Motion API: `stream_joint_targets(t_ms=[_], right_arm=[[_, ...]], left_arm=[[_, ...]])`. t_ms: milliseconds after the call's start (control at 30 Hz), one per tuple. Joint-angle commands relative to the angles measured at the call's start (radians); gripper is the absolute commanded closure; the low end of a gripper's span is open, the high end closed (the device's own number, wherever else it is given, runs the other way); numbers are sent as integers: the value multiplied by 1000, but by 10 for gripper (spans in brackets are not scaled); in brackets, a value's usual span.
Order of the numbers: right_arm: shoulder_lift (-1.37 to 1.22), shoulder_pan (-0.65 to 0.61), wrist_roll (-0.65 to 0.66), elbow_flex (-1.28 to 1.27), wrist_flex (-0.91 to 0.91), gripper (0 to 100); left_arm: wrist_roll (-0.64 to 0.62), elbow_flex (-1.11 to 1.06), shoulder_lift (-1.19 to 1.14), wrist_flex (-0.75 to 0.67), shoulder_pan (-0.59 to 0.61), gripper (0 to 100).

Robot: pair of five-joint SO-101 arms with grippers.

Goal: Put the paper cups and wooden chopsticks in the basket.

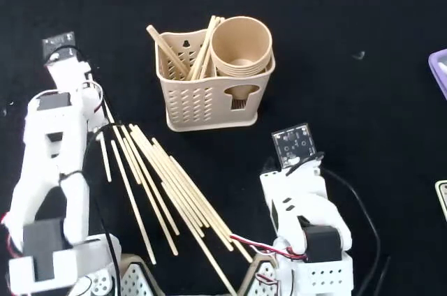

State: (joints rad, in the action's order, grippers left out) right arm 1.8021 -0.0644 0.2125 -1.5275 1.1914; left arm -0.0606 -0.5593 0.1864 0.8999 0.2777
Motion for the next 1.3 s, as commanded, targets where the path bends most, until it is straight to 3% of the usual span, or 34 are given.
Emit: stream_joint_targets(t_ms=[0,300,467,700,1100,1267], right_arm=[[81,5,5,2,-6,808],[81,5,5,2,-6,808],[81,5,5,2,-6,808],[82,5,5,-7,-8,808],[93,5,5,-10,-8,808],[93,5,5,-10,-8,808]], left_arm=[[-17,15,-41,21,-4,970],[-11,-88,40,227,-74,963],[-17,-300,226,222,-191,776],[-18,-507,425,29,-177,798],[25,-633,423,26,-140,803],[81,-642,422,28,-143,896]])
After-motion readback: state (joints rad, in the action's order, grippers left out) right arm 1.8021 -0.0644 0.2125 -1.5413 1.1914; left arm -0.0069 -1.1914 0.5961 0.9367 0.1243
